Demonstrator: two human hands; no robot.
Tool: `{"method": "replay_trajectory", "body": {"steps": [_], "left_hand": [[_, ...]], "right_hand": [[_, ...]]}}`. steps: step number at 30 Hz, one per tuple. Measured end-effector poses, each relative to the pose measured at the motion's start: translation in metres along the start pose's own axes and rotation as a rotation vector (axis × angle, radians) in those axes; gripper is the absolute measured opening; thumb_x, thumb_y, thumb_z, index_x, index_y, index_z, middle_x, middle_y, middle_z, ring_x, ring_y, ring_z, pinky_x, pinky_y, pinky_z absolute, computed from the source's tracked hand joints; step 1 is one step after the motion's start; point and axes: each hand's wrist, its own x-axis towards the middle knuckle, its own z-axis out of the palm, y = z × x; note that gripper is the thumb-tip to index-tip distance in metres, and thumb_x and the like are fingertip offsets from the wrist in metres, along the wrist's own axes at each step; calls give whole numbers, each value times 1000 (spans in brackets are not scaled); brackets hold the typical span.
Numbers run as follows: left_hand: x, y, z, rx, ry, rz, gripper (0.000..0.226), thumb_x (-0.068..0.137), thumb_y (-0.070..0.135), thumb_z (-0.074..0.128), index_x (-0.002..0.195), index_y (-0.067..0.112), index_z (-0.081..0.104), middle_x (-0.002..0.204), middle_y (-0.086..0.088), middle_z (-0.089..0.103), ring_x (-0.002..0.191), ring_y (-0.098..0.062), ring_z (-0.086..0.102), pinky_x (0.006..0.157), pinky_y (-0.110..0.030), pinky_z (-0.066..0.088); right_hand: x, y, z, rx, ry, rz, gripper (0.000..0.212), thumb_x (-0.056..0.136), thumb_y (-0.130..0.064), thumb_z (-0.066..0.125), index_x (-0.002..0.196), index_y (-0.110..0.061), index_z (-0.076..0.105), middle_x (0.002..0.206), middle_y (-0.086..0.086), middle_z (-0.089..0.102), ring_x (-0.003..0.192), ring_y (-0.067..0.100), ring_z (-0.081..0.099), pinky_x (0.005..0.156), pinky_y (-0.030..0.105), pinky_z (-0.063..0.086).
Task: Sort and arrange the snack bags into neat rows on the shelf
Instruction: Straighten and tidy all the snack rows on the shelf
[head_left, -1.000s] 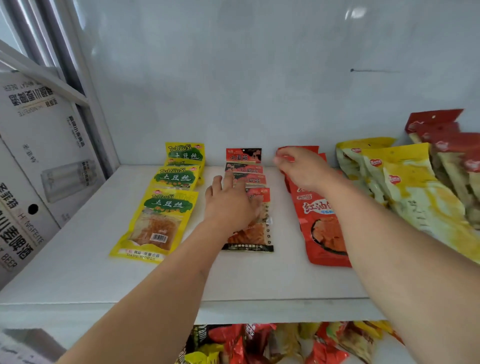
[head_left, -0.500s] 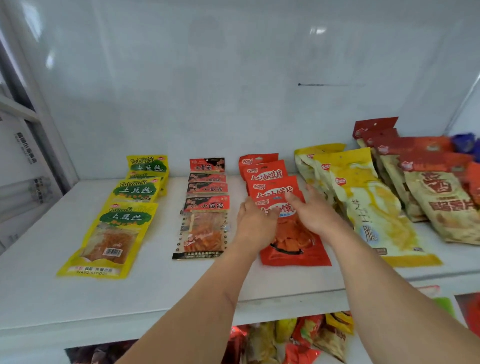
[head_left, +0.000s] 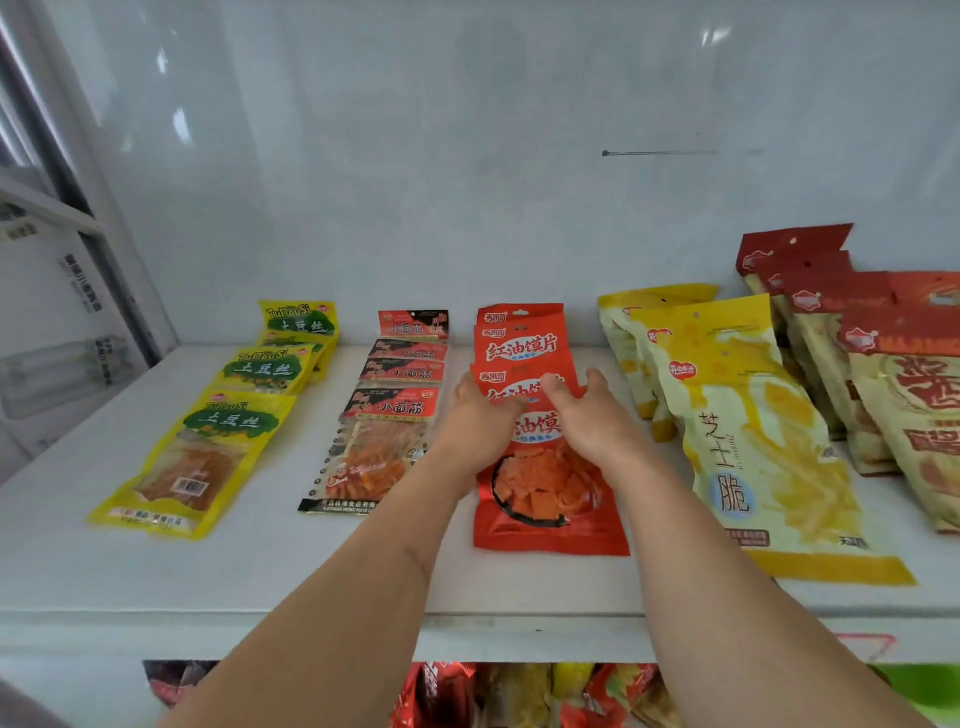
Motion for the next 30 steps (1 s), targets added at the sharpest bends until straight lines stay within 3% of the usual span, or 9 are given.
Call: {"method": "replay_trajectory", "body": {"steps": [2, 4, 8, 10, 13, 16, 20, 27, 30], "left_hand": [[1, 3, 1, -36, -19, 18, 20, 90, 24, 66, 109, 29, 58, 104, 2, 74, 90, -16, 73, 84, -42, 60], [3, 1, 3, -66, -25, 32, 17, 93, 21, 64, 107, 29, 58, 104, 2, 73, 91, -17, 73, 85, -43, 60], [4, -2, 3, -28, -13, 57, 18, 94, 27, 62, 111, 30, 55, 113, 2, 71, 95, -16, 71, 87, -42, 59], [3, -5, 3, 240, 41, 109, 41, 94, 40, 58, 131, 24, 49, 130, 3, 59, 111, -16, 62, 93, -39, 52], [-12, -9, 4, 631, 48, 237, 72, 97, 54, 47, 154, 16, 27, 159, -4, 28, 147, -24, 25, 118, -42, 24], [-30, -10, 3, 823, -29, 295, 89, 92, 73, 34, 158, 17, 13, 167, -6, 8, 154, -27, -1, 122, -46, 4], [-36, -19, 2, 1019, -136, 321, 99, 85, 85, 22, 160, 21, 9, 168, -6, 3, 154, -28, -6, 123, -48, 2], [-25, -14, 0, 1050, -102, 416, 91, 83, 82, 12, 157, 30, 19, 168, -2, 8, 154, -26, -3, 124, -47, 1], [-28, -17, 5, 1044, -217, 383, 89, 82, 87, 14, 156, 39, 15, 168, 2, 6, 154, -25, -6, 123, -51, 0]], "right_hand": [[4, 4, 5, -17, -5, -31, 61, 97, -56, 46, 145, -20, 36, 140, 5, 56, 123, 27, 57, 105, 41, 44], [7, 6, 7, -28, 8, -39, 54, 96, -56, 45, 138, -22, 43, 132, 3, 60, 116, 26, 61, 101, 45, 47], [15, 3, 6, -123, 64, 10, 62, 93, -61, 41, 139, -19, 41, 135, 7, 57, 119, 31, 58, 102, 49, 45], [21, -4, 3, -231, 109, 5, 69, 90, -65, 37, 140, -18, 42, 139, 9, 53, 125, 32, 54, 104, 51, 43], [32, -20, -2, -351, 107, -89, 63, 92, -61, 35, 141, -22, 45, 142, 8, 50, 130, 31, 49, 106, 51, 42], [45, -32, -4, -522, 85, -185, 58, 100, -51, 33, 149, -20, 37, 153, 11, 40, 141, 31, 37, 114, 48, 33], [69, -42, -3, -653, 19, -240, 58, 103, -49, 33, 153, -20, 32, 160, 8, 30, 146, 28, 29, 119, 45, 27], [107, -59, 7, -751, -86, -282, 62, 100, -57, 30, 152, -23, 35, 157, 9, 35, 142, 29, 35, 116, 44, 30], [113, -63, 11, -768, -107, -276, 64, 101, -58, 27, 154, -23, 32, 159, 9, 32, 144, 30, 32, 117, 45, 27]]}}
